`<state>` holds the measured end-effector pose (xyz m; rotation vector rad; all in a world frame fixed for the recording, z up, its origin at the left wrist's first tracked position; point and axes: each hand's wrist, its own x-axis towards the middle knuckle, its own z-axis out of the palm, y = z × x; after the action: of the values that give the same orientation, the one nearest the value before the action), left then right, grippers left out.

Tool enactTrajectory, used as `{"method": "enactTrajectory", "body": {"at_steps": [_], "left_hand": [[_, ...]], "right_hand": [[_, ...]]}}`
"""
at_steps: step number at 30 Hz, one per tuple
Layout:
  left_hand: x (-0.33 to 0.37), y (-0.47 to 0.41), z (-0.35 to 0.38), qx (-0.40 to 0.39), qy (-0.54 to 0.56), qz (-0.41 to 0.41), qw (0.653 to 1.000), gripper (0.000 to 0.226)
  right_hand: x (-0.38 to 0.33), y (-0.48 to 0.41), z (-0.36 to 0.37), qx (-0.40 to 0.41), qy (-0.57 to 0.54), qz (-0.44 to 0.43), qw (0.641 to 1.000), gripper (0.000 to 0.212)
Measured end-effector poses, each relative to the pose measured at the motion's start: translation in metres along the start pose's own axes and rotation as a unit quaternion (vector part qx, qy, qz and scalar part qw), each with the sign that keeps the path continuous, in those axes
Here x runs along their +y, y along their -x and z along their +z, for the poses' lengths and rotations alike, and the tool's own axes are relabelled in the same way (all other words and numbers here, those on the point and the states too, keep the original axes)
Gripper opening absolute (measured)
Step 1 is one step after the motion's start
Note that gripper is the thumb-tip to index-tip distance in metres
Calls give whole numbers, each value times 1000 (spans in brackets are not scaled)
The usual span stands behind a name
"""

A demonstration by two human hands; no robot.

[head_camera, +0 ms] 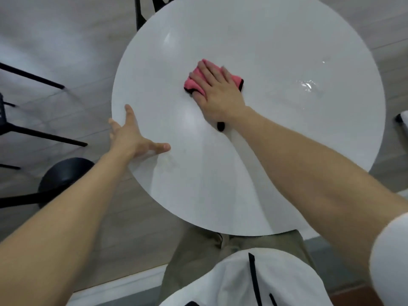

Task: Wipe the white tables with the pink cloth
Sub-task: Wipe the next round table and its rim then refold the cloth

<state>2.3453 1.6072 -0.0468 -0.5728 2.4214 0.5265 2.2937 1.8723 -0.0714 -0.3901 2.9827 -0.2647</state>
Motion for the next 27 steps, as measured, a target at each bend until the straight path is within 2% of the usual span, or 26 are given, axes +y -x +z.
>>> {"method": "enactTrajectory", "body": {"at_steps": [2,4,6,7,8,9,11,13,14,15,17,19,20,22,24,26,27], "left_hand": [[-1,0,-2,-3,-5,-3,1000,181],[-5,2,-4,0,-3,-6,1000,180],[-9,1,-5,-3,0,-2,1000,179],[-10,1,-5,-5,1,1,1000,178],[-10,2,-4,-7,1,6,1000,178],[-8,4,-3,-6,0,10,1000,177],[1,10,0,22,-27,33,999,166],[16,23,4,83,-95,106,986,139],[24,31,8,106,-125,153,975,121],[31,40,13,111,-139,191,965,106],[39,57,25,75,-146,219,962,93],[39,63,28,34,-164,209,963,110],[40,64,25,12,-176,203,963,126],[45,66,21,-18,-205,207,956,150],[52,72,26,-15,-229,207,951,160],[56,80,37,3,-246,197,949,165],[55,81,41,9,-245,190,951,166]], "right_hand": [[-28,18,10,8,-5,11,1000,64],[-56,72,25,17,0,-98,995,63],[-59,130,34,-20,10,-225,974,61],[-44,148,34,-27,15,-255,966,60],[-23,156,29,-21,13,-247,969,60],[-1,158,24,-10,14,-201,979,60],[24,149,15,39,7,-45,998,58],[2,129,16,74,-14,121,990,58],[-22,119,20,79,-21,173,982,58],[-46,113,23,72,-28,183,980,59],[-77,119,30,38,-31,77,996,59],[-58,142,30,20,-15,-44,999,59],[-34,155,26,31,-7,-51,998,59],[22,183,19,53,-11,48,997,58],[68,206,8,63,-21,214,975,59],[68,206,5,84,-28,359,929,63],[47,195,8,96,-20,390,916,64]]}}
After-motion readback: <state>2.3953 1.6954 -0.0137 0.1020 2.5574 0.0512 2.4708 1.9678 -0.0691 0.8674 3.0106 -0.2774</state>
